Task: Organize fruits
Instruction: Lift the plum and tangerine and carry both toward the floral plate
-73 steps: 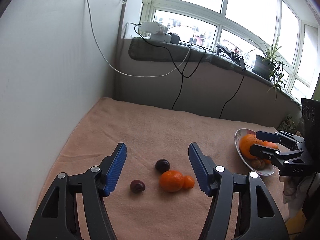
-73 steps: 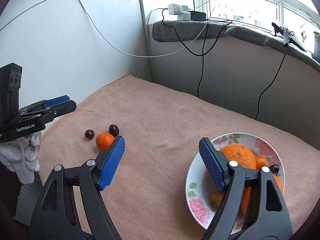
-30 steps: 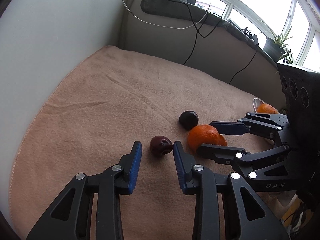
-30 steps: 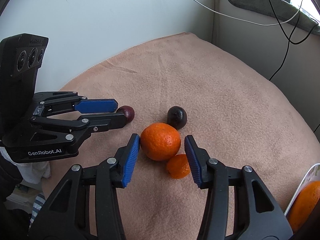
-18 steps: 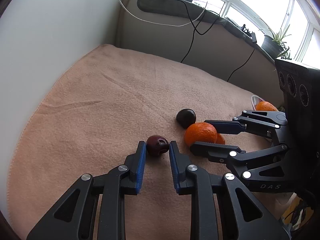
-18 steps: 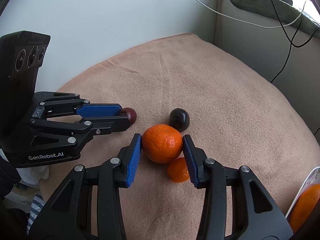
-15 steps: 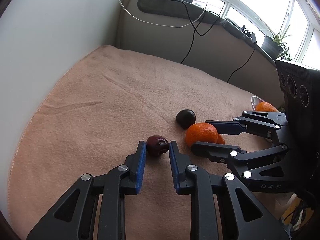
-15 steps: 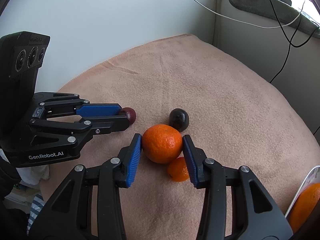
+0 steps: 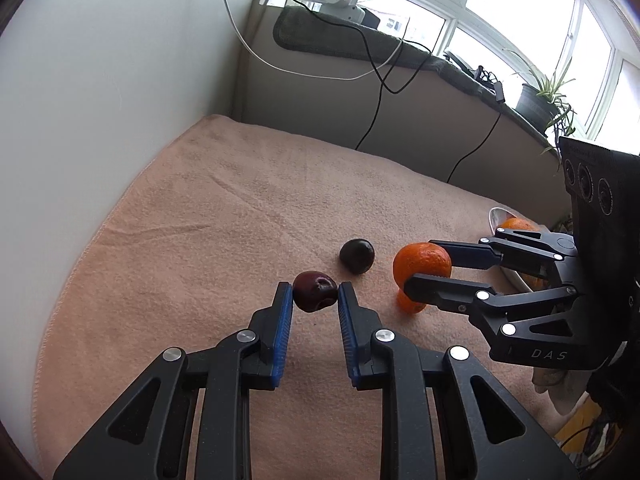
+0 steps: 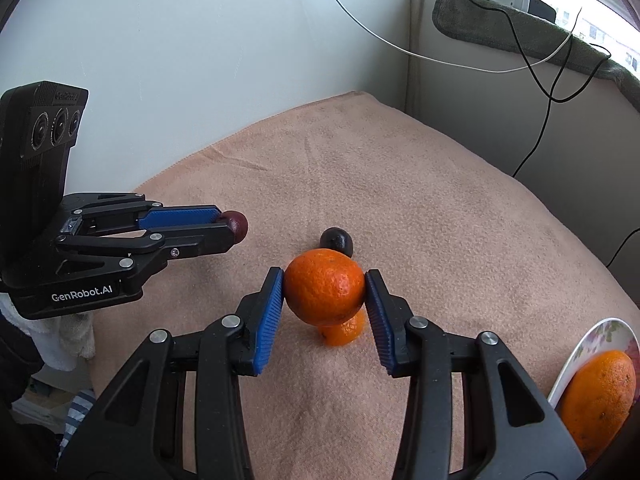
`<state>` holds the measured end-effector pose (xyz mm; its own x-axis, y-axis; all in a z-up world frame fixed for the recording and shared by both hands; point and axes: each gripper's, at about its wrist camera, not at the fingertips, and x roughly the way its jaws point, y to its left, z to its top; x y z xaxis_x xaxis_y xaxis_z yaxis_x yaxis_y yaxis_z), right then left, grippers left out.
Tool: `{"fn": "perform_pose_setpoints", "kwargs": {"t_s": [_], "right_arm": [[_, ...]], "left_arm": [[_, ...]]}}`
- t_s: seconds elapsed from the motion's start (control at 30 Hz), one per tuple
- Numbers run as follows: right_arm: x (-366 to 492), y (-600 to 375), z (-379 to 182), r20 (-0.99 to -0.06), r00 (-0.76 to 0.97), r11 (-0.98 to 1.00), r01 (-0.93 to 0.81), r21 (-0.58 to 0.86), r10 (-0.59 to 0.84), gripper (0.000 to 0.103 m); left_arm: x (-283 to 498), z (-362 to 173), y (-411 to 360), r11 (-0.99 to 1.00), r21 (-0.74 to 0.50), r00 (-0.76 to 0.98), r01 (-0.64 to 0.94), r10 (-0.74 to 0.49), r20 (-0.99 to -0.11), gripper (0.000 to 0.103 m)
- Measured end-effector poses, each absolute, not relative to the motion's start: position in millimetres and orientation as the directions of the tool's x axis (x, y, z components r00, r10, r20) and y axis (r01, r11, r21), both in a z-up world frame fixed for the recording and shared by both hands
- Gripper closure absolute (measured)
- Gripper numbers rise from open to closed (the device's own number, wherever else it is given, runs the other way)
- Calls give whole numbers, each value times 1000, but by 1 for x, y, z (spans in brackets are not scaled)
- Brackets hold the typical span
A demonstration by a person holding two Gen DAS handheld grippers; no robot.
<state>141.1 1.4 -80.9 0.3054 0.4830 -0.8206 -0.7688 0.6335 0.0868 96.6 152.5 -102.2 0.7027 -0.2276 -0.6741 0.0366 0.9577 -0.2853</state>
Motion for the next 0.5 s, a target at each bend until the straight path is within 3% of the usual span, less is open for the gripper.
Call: {"fn": "perform_pose_setpoints", "kwargs": {"t_s": [0.5], "right_arm": [[136, -51, -37, -769, 421, 699, -714, 48, 482, 60]], "left_arm": [[88, -72, 111, 947, -293, 732, 130, -291, -616, 82]]}}
